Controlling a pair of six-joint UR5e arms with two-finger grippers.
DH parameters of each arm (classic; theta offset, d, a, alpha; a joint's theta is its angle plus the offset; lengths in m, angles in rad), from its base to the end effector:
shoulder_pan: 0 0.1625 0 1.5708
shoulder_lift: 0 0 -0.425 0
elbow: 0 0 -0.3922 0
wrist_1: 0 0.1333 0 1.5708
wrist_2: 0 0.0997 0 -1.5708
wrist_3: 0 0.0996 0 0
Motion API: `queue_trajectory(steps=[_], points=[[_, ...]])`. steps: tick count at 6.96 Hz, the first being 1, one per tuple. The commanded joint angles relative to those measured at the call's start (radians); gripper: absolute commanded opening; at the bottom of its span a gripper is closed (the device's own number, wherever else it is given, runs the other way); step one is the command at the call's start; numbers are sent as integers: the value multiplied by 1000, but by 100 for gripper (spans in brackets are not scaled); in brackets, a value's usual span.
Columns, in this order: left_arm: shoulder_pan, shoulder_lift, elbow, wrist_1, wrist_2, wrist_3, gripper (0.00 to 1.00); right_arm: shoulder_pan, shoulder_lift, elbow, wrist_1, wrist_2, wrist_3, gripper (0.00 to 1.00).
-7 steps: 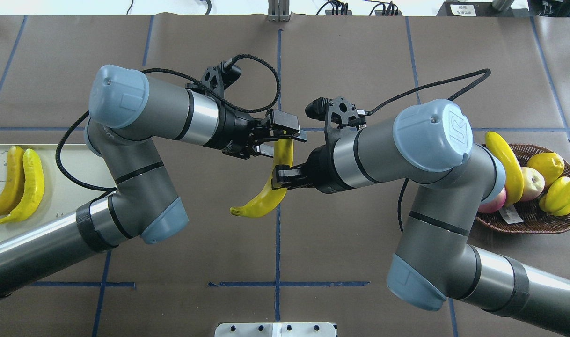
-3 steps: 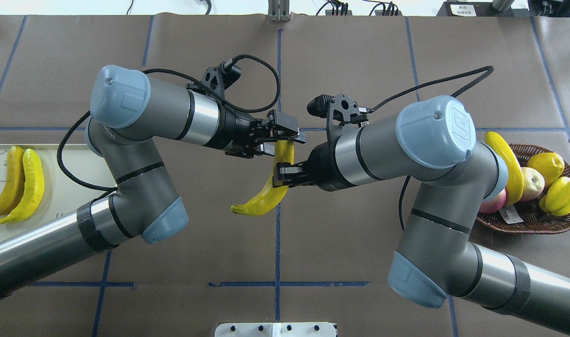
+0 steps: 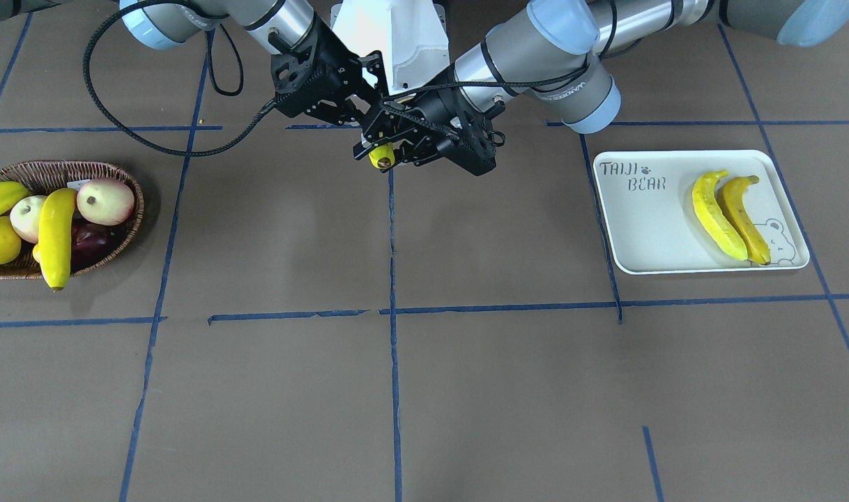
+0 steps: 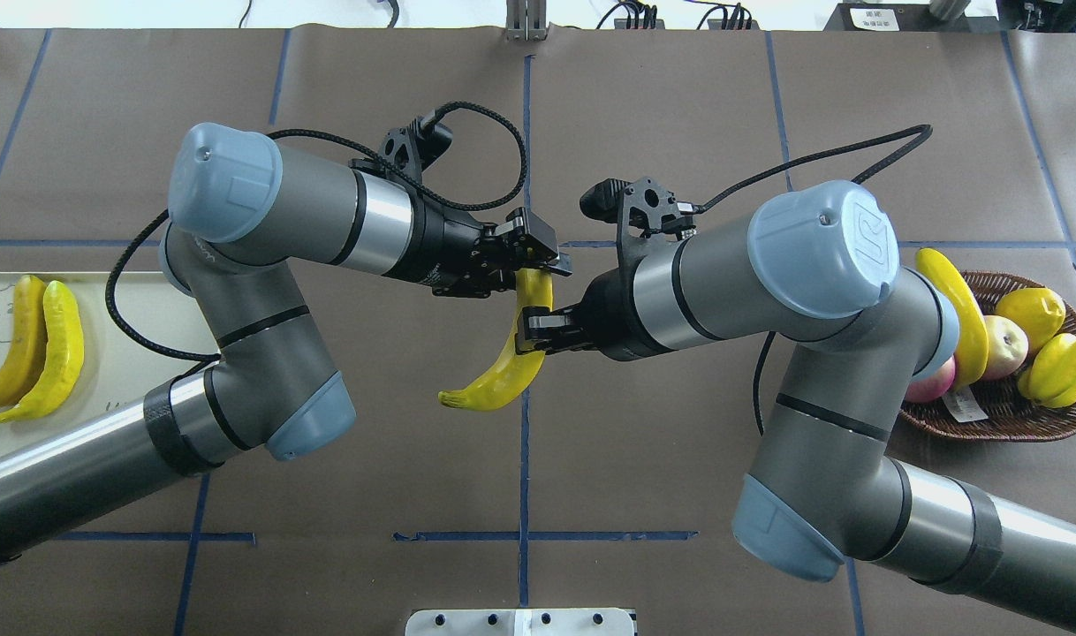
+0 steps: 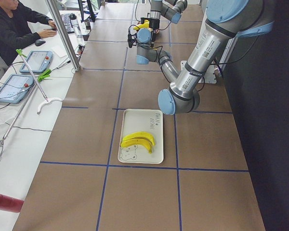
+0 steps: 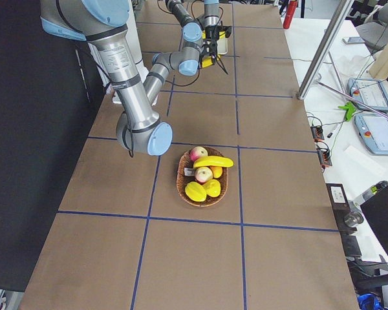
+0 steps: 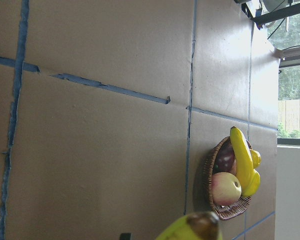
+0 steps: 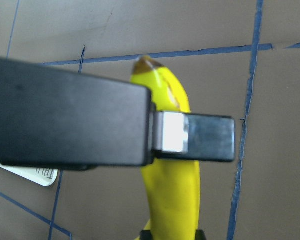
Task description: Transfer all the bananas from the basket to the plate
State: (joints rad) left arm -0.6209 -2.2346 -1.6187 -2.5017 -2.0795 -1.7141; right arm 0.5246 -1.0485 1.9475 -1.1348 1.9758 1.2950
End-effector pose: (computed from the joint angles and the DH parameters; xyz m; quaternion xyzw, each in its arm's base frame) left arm 0.4700 -0.4404 0.1354 0.0010 0.7289 -0.0749 0.6805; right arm -0.4449 -0.3661 0.1483 0.0908 -0.6200 -0.0281 0.7788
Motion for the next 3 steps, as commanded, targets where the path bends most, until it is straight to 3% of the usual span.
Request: queue_trajectory(steps=[1,3], points=[[1,3,-9,0,-1,-52,0,2,-4,7,3,1,16,95],[0,6,-9,0,-1,-48,0,3,-8,34,1,1,69,100]])
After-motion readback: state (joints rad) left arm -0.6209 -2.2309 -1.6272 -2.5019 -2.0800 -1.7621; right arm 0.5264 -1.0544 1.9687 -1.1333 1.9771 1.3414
